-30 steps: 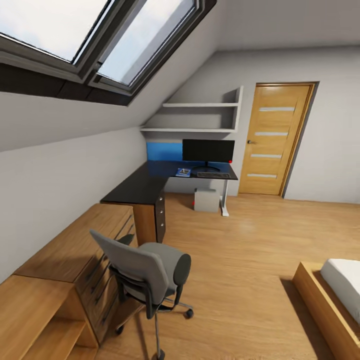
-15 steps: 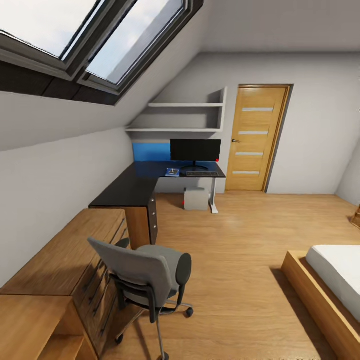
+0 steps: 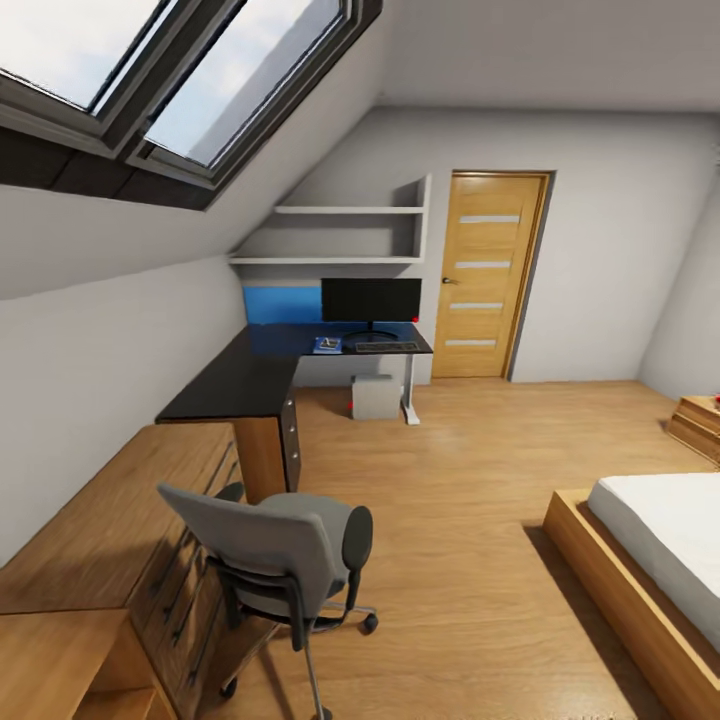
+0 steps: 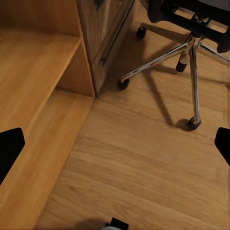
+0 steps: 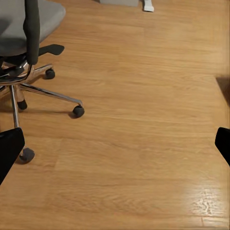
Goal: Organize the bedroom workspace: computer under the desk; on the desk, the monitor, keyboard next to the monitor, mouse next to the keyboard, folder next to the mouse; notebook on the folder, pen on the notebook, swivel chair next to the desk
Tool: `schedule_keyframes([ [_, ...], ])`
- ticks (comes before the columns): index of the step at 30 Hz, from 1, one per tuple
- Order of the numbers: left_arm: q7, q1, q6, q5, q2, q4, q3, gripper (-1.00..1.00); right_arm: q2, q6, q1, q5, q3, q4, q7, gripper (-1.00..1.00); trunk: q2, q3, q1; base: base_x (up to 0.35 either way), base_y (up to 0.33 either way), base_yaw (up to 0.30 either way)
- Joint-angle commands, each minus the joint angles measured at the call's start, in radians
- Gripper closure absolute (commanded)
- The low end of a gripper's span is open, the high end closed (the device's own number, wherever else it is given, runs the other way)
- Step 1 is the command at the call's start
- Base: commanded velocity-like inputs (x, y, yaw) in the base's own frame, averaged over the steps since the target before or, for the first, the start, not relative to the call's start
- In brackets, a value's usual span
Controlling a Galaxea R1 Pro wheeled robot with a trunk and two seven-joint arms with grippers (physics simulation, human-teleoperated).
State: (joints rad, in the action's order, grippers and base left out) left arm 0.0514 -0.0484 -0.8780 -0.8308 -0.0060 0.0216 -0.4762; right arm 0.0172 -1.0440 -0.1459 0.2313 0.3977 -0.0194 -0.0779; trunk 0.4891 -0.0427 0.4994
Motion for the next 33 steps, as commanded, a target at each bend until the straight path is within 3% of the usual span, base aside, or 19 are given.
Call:
schedule_keyframes([
  [1,0.005,-0.001,-0.002,-0.004,0.000,0.000,-0.008,-1.00,0.000,-0.003,-0.001,0.001,0.009,-0.002,-0.009,-1.00,0.002,-0.002,0.000,-0.027,0.199,-0.085],
  [18,0.005,-0.001,-0.002,-0.004,0.001,0.000,-0.008,-1.00,0.000,0.009,-0.001,0.002,0.009,-0.004,-0.011,-1.00,0.002,-0.002,0.000,-0.011,0.145,-0.015],
  [33,0.005,-0.001,-0.002,-0.004,0.001,0.000,-0.008,-1.00,0.000,0.040,-0.001,0.002,0.009,-0.003,-0.011,-1.00,0.002,-0.002,0.000,-0.066,0.036,0.000],
])
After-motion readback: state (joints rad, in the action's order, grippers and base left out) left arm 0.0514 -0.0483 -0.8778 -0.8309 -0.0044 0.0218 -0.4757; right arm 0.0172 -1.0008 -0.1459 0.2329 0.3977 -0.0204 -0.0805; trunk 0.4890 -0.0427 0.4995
